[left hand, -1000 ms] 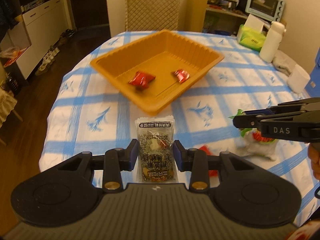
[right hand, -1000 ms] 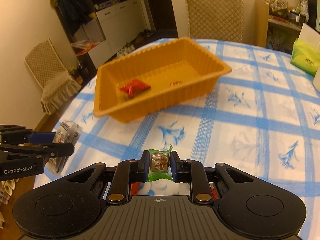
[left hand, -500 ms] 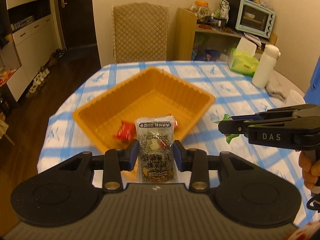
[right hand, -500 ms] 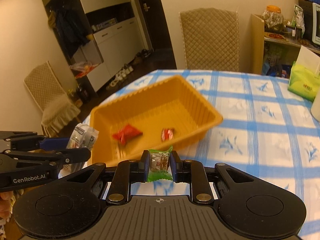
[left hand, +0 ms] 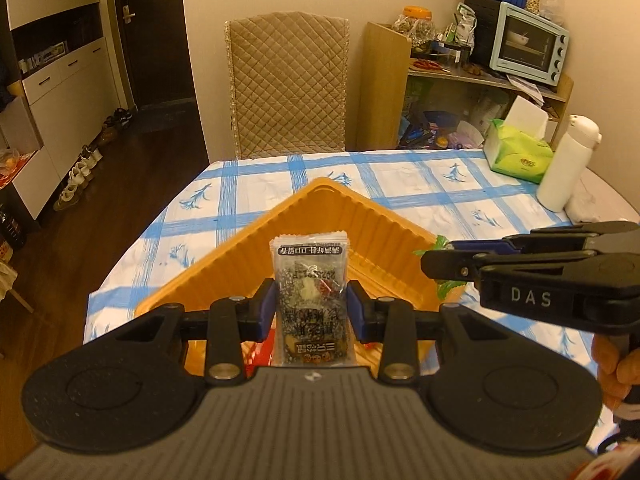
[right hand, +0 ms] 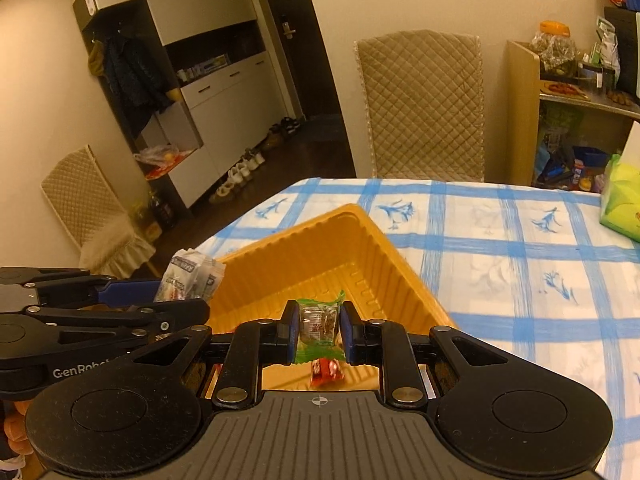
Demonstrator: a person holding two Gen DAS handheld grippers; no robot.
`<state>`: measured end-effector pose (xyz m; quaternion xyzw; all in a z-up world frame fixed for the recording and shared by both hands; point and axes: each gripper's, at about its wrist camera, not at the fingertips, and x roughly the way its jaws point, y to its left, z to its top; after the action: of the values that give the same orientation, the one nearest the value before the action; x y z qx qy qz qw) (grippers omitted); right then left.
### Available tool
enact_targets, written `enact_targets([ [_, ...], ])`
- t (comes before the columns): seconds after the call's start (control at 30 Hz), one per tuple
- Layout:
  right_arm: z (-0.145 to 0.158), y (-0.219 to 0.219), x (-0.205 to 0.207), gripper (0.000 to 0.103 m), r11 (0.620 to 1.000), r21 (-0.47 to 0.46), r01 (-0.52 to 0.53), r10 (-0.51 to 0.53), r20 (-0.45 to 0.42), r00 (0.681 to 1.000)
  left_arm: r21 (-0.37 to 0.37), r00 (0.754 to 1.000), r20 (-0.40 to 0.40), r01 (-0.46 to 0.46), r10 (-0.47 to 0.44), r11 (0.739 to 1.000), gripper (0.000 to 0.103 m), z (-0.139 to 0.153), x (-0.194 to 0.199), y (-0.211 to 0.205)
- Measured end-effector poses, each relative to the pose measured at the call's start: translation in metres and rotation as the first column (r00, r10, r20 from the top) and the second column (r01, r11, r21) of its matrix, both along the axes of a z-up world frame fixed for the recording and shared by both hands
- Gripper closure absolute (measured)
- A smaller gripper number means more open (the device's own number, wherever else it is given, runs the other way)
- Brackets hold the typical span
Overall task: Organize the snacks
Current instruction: 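Carry the nut packet and green candy over the orange tray, then open the left tool to drop the nut packet while the right tool releases the green candy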
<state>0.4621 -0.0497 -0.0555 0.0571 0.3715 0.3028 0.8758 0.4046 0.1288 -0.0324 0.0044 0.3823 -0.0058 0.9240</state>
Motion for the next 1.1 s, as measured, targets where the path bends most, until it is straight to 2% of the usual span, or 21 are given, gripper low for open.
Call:
enact_targets([
  [0.27,-0.018,0.008,0.032,0.081,1.0,-0.01,0.026,-0.026,-0.027,0.999,-0.015,0.999,-0.051,0.009,-0.009,1.0,0.069,-0.021,0.04,0.004],
  [0.53,-0.034,0.009,0.045,0.081,0.999,-0.026,0.046,-0.047,-0.056,0.997,-0.006,0.995,-0.097,0.024,-0.024,1.0,0.069,-0.044,0.069,0.003],
  [1.1,-0.044,0.014,0.053,0.081,0.998,-0.045,0.054,-0.058,-0.08,0.995,-0.032,0.987,-0.159,0.006,-0.011,0.999,0.069,-0.072,0.085,0.014],
])
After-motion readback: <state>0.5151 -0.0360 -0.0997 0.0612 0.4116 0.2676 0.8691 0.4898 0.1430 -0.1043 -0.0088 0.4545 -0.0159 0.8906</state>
